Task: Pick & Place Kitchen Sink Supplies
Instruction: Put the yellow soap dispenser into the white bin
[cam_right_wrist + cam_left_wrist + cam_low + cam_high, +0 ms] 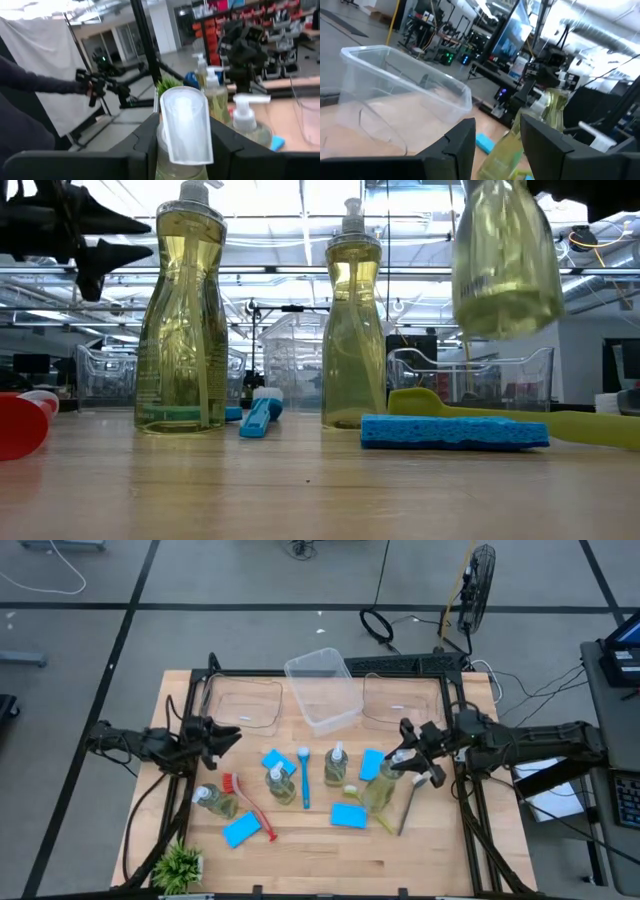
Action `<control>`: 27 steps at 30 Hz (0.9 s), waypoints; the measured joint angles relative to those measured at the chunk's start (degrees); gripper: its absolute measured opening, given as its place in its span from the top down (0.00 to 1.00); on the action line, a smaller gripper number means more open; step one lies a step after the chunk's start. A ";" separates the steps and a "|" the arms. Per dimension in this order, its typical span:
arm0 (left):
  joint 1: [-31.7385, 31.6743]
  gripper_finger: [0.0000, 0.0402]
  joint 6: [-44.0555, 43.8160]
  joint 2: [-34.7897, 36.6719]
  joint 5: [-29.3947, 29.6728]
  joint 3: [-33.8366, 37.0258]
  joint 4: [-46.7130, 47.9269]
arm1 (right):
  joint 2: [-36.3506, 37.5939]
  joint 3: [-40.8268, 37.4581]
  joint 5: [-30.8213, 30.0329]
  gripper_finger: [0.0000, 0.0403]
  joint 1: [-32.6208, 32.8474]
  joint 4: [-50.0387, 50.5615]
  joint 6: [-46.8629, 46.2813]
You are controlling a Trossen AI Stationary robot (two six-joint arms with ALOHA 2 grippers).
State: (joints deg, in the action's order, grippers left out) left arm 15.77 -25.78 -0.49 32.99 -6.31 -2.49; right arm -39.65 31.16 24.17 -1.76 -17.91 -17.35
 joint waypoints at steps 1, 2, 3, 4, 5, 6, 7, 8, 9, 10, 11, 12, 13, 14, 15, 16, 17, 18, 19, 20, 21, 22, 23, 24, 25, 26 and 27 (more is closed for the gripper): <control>0.01 0.61 -0.03 0.01 0.00 0.00 -0.86 | 0.22 0.00 0.03 0.75 0.00 -0.82 -0.28; 0.00 0.61 -0.02 0.00 0.00 -0.01 -1.64 | 0.49 0.04 0.04 0.75 0.00 -1.53 -0.59; 0.00 0.61 -0.02 0.00 0.00 0.00 -2.33 | 0.81 0.04 0.04 0.75 0.00 -2.10 -0.93; 0.01 0.61 -0.02 0.00 0.00 -0.02 -2.94 | 1.09 0.07 0.04 0.75 0.00 -2.66 -1.11; 0.00 0.61 0.00 0.00 0.00 -0.02 -3.72 | 1.34 0.07 0.04 0.75 0.00 -3.35 -1.32; 0.00 0.61 0.01 0.00 0.00 0.00 -4.50 | 1.53 0.07 0.04 0.75 0.00 -3.96 -1.42; 0.01 0.61 0.00 0.00 0.00 -0.02 -5.32 | 1.70 0.07 0.06 0.75 0.00 -4.52 -1.52; 0.00 0.61 0.01 0.02 0.01 -0.01 -5.93 | 1.90 0.07 0.06 0.75 0.00 -4.84 -1.52; 0.00 0.61 0.03 0.01 0.03 -0.01 -6.47 | 2.07 0.07 0.04 0.75 0.00 -5.10 -1.50; 0.00 0.61 0.18 0.00 0.04 -0.02 -7.26 | 2.25 0.07 0.04 0.75 0.00 -5.41 -1.48; 0.00 0.61 0.33 0.00 0.04 0.00 -8.19 | 2.39 0.07 0.04 0.75 0.00 -5.72 -1.45; 0.00 0.61 0.71 0.00 0.04 -0.02 -9.12 | 2.46 0.07 0.04 0.75 0.00 -6.13 -1.44; 0.00 0.61 1.20 0.00 0.06 0.00 -9.91 | 2.53 0.07 0.01 0.75 0.00 -6.58 -1.39; 0.00 0.61 1.59 0.00 0.06 -0.01 -10.75 | 2.55 0.07 0.01 0.75 0.00 -7.07 -1.38; 0.00 0.61 1.81 0.00 0.07 0.00 -11.81 | 2.54 0.07 0.01 0.75 0.00 -7.67 -1.37; 0.00 0.61 1.91 0.00 0.10 0.00 -13.01 | 2.53 0.07 0.01 0.75 0.00 -8.12 -1.32; 0.00 0.61 1.89 0.02 0.28 -0.02 -14.13 | 2.55 0.07 -0.01 0.75 -0.01 -8.55 -1.32; 0.00 0.61 1.60 0.02 0.52 -0.02 -15.05 | 2.55 0.09 -0.06 0.75 -0.02 -8.83 -1.32; 0.00 0.61 1.60 0.00 0.68 -0.01 -15.98 | 2.55 0.09 -0.16 0.75 -0.02 -8.94 -1.24; 0.00 0.61 1.66 0.00 1.07 -0.01 -17.07 | 2.55 0.11 -0.18 0.75 -0.02 -8.96 -1.04; 0.00 0.61 1.63 0.02 1.44 -0.02 -18.03 | 2.55 0.11 -0.24 0.75 -0.02 -8.92 -0.82; 0.00 0.61 1.49 0.02 1.94 -0.01 -18.62 | 2.55 0.11 -0.39 0.75 -0.02 -8.87 -0.58; 0.00 0.61 1.32 0.02 2.36 -0.02 -19.13 | 2.53 0.11 -0.84 0.75 -0.02 -8.85 -0.40; 0.00 0.61 1.32 0.00 2.72 0.00 -19.87 | 2.53 0.11 -1.58 0.75 -0.01 -8.85 -0.24; 0.00 0.61 1.33 0.00 3.03 0.00 -20.66 | 2.54 0.11 -1.91 0.75 -0.02 -8.90 0.10; 0.00 0.61 1.32 0.02 3.13 -0.02 -21.44 | 2.55 0.11 -2.32 0.75 -0.03 -8.91 0.32; 0.00 0.61 1.37 0.02 3.15 -0.02 -21.98 | 2.54 0.11 -3.18 0.75 -0.04 -8.87 0.40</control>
State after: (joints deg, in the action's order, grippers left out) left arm 15.77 -24.42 -0.47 36.14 -6.33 -24.47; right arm -37.11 31.27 20.99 -1.80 -26.79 -16.95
